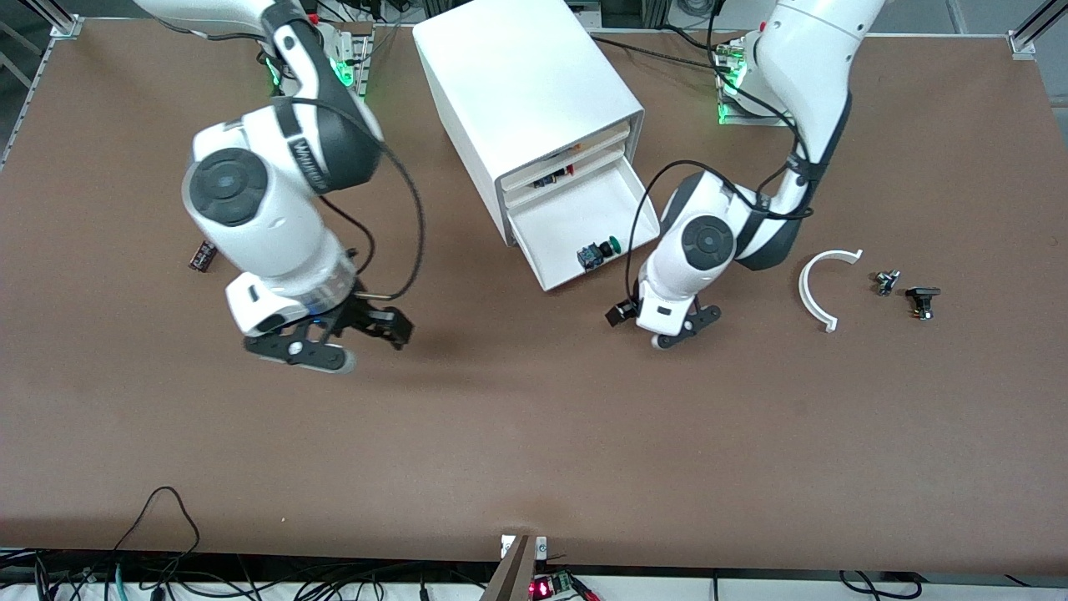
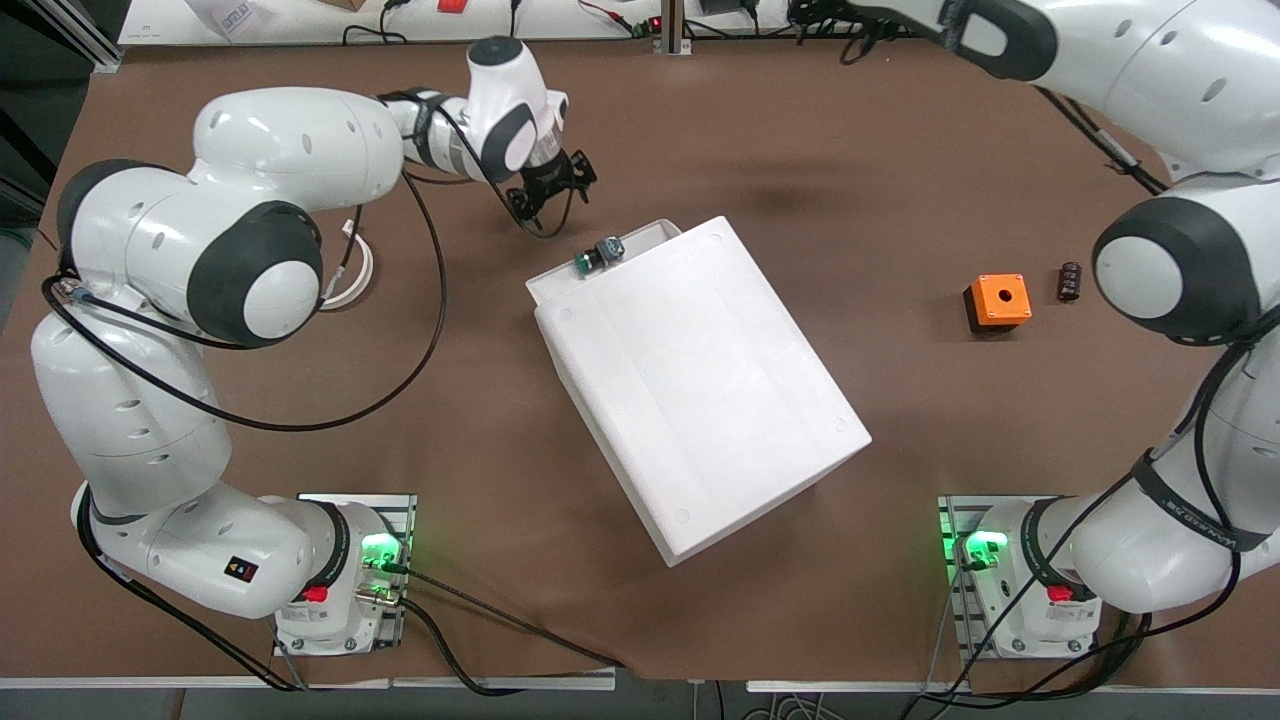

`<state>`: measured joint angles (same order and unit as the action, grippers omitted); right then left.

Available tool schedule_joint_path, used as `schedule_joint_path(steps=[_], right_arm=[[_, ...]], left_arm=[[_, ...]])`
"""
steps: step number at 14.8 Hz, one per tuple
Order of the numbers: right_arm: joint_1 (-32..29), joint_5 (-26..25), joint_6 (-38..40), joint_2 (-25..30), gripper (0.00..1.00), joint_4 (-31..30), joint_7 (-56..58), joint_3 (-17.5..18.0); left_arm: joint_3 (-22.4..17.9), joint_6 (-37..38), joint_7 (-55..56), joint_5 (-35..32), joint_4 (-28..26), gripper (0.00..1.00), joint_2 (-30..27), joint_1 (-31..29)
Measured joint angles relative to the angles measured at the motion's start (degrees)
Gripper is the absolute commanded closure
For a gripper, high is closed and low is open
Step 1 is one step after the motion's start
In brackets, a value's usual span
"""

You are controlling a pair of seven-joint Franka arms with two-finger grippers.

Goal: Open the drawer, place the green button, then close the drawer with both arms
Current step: 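Push the drawer closed with the left gripper while the right gripper retracts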

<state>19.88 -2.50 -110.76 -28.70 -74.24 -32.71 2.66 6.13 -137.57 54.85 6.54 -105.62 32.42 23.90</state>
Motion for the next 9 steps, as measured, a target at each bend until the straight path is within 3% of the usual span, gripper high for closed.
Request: schedule_joint_path(steps=[5, 9], right_arm=[[-5.49, 0.02, 0.42, 7.34, 0.0, -8.56, 12.14, -0.44], [-6.48, 0.02, 0.72, 13.98, 0.0, -15.16, 21.79, -4.19]], left_arm=[[4.32, -0.39, 0.64, 0.0, -2.24, 0.0, -1.11, 0.16], [6.03, 0.1, 0.7, 0.0, -4.56, 0.0, -2.0, 0.11]])
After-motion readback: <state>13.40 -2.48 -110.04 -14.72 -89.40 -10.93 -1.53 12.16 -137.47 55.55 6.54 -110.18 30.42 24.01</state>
